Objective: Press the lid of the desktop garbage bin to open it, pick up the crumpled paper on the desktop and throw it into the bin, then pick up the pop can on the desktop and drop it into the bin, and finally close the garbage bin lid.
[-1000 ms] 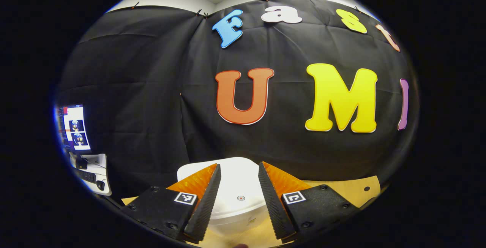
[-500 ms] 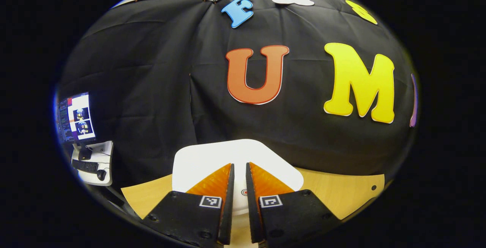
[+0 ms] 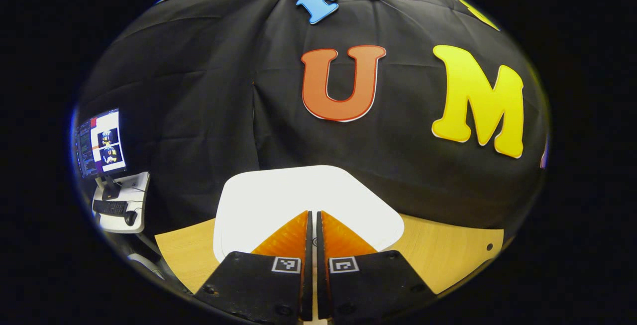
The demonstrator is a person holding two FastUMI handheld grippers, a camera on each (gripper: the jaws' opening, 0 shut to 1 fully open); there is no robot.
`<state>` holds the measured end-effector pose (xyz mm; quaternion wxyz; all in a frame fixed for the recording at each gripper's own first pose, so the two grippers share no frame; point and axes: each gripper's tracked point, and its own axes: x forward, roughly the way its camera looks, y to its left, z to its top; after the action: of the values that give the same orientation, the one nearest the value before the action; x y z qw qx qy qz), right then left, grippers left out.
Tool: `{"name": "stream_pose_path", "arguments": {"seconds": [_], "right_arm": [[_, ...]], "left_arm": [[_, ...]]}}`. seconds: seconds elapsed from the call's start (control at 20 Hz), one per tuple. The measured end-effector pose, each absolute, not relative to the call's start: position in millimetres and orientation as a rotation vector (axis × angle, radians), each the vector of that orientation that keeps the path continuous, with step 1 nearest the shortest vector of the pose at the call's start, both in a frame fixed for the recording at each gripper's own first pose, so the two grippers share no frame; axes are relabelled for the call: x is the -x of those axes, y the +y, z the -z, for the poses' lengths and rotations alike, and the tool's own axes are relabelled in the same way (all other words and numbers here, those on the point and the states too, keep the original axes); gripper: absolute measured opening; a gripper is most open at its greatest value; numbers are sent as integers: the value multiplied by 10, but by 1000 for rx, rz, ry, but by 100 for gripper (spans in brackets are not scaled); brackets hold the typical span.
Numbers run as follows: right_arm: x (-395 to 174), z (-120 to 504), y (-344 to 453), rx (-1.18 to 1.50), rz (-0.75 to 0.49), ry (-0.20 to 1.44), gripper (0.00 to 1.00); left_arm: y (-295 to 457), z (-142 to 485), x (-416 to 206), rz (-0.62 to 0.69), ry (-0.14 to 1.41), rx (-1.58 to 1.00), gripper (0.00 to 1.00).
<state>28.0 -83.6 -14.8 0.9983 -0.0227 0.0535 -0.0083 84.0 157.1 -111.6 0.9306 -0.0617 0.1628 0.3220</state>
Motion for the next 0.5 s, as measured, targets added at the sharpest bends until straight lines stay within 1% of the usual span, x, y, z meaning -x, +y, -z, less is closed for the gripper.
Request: {"name": "stream_pose_path", "arguments": {"seconds": [0.15,0.25,0.35,0.4,0.45,0.5], "right_arm": [[-258,232,-807,34,12,128,98],[-277,209,-826,35,19,121,98],[-308,173,-819,24,22,112,98],[-314,152,-820,24,24,105,98],[-304,132,-827,24,26,97,98],[-297,120,-825,25,28,91,98]], "left_arm": [[1588,1113,-838,-666,309,153,5],[1592,986,-853,-668,290,108,5],[1517,958,-882,-637,287,113,4],[1473,907,-893,-616,261,119,5],[1450,777,-885,-599,231,114,10],[1372,635,-935,-556,199,104,14]]}}
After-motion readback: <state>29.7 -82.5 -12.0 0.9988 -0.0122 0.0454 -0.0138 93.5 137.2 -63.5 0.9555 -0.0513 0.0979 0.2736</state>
